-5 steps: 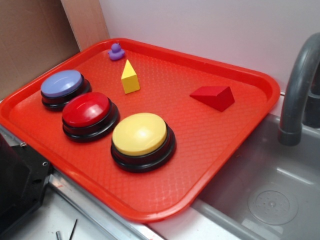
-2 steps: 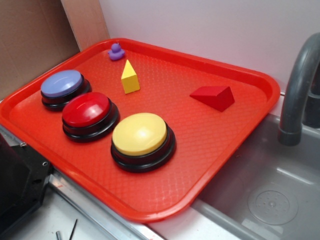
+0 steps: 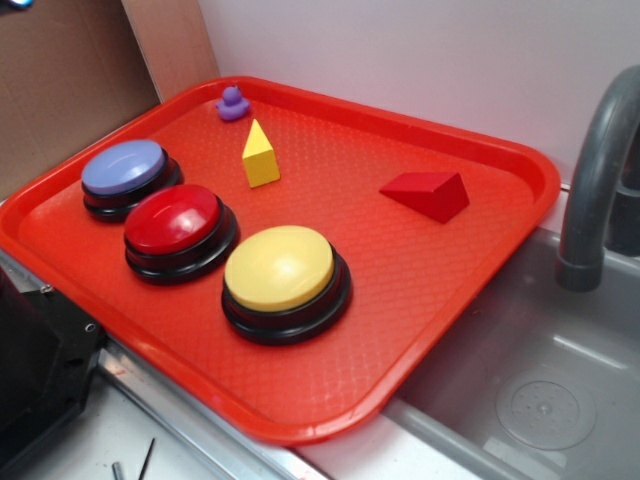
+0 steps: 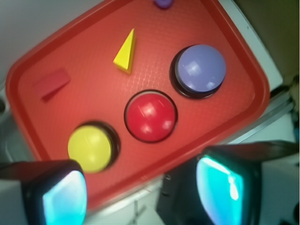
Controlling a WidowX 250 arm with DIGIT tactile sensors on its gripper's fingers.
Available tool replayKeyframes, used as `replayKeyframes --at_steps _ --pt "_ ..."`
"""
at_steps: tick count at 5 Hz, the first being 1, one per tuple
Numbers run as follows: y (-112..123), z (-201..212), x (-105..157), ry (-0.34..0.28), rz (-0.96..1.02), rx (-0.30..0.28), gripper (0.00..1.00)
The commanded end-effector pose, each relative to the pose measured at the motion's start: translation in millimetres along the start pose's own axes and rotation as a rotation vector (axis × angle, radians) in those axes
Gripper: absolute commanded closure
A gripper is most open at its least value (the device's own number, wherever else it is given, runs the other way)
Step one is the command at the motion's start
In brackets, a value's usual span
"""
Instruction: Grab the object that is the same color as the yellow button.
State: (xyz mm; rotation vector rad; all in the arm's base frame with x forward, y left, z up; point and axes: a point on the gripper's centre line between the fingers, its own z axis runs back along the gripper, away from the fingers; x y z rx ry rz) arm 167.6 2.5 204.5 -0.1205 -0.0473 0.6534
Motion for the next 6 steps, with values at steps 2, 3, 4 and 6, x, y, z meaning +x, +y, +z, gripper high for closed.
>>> replayKeyframes --at_steps 2,3,4,6 --pt "-23 -62 57 -0.167 0.319 0.062 0.00" --pt "-23 -84 73 -0.203 0.350 0.096 0.00" --pt "-18 -108 93 -0.191 0.368 0.141 0.00" --pt "-16 -155 107 -0.185 0.390 0.177 0.00"
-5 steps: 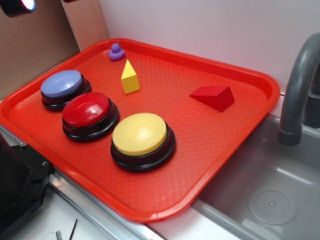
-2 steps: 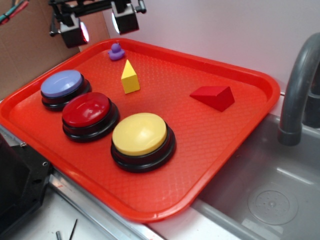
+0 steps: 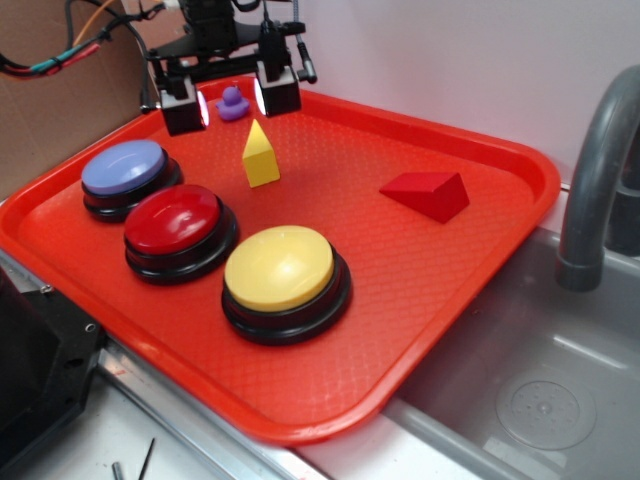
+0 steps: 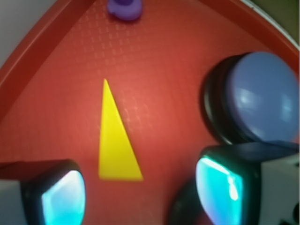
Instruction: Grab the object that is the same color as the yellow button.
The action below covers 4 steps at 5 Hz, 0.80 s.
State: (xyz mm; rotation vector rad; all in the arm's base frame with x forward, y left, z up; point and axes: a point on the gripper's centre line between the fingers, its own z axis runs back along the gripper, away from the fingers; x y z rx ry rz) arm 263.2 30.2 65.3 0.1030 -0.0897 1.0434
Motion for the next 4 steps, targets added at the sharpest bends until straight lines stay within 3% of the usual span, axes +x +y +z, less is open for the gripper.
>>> replayKeyframes --at_steps 1,2,3,4 --pt "-12 -29 11 -0.050 0.009 -0.026 0.00" --pt "-18 -38 8 -0.039 -0.007 -0.037 0.00" --pt "-19 -40 4 -0.064 -0.030 -0.049 0.72" --pt "-18 -38 4 -0.076 -0.026 -0.074 1.00"
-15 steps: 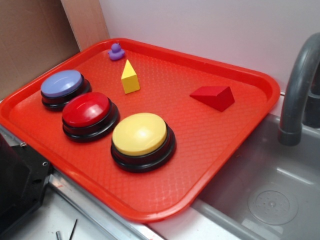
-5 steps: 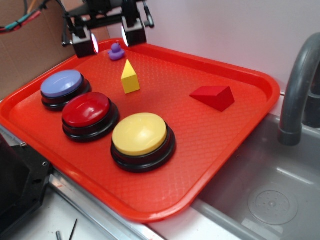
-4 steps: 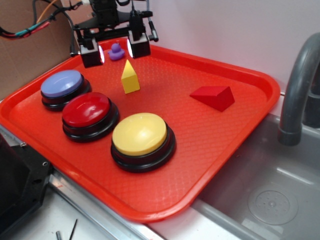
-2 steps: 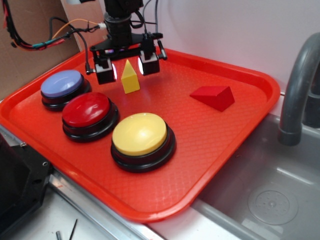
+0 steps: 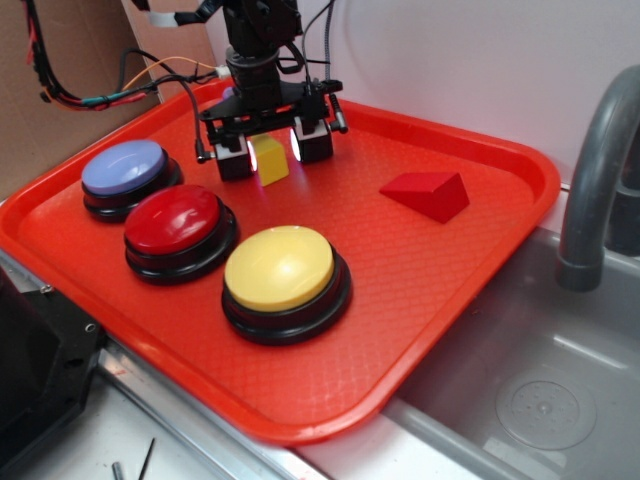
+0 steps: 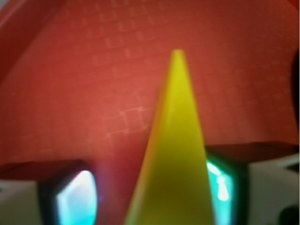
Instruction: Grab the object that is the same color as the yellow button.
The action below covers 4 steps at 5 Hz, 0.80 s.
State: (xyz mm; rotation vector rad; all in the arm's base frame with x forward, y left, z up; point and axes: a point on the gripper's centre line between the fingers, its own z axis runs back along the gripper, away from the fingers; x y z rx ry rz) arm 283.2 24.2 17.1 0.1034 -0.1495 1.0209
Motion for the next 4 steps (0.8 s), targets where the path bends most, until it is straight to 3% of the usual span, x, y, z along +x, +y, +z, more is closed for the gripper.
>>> replayKeyframes --at_steps 1,2,4 --pt "6 21 8 -0.017 -0.033 -0.060 1.00" --pt "2 42 10 0.024 -0.184 -0.083 1.00" --pt "1 127 -6 0.079 -0.511 -0.220 1.00"
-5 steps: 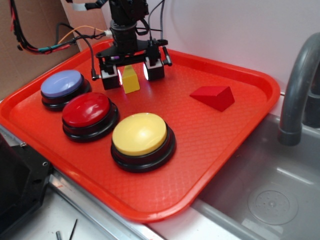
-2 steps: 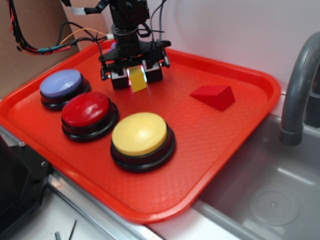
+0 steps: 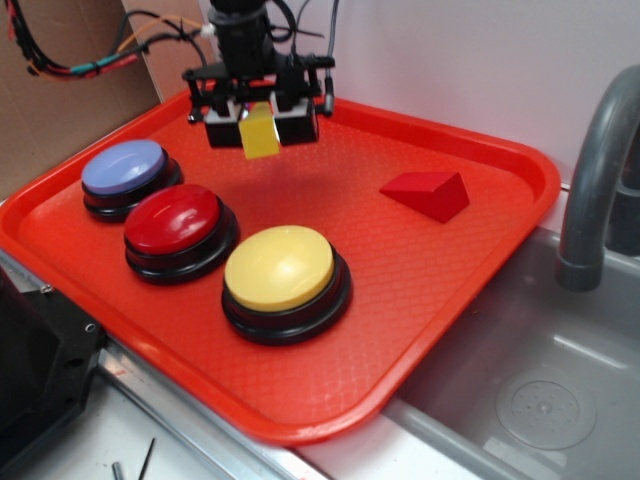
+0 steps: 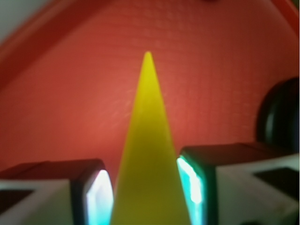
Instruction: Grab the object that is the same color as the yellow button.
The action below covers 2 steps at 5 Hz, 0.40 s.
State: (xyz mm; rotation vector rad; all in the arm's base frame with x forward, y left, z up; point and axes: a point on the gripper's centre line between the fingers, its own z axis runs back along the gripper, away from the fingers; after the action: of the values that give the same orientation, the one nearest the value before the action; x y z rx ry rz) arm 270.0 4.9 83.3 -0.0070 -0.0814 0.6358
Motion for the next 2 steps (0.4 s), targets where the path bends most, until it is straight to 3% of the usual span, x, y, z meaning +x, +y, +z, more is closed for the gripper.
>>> replayKeyframes --at_steps 1,2 --pt "-5 101 -14 -0.068 -0.215 -0.177 1.00" --pt "-3 131 -25 -0.090 -0.236 -0.213 1.00"
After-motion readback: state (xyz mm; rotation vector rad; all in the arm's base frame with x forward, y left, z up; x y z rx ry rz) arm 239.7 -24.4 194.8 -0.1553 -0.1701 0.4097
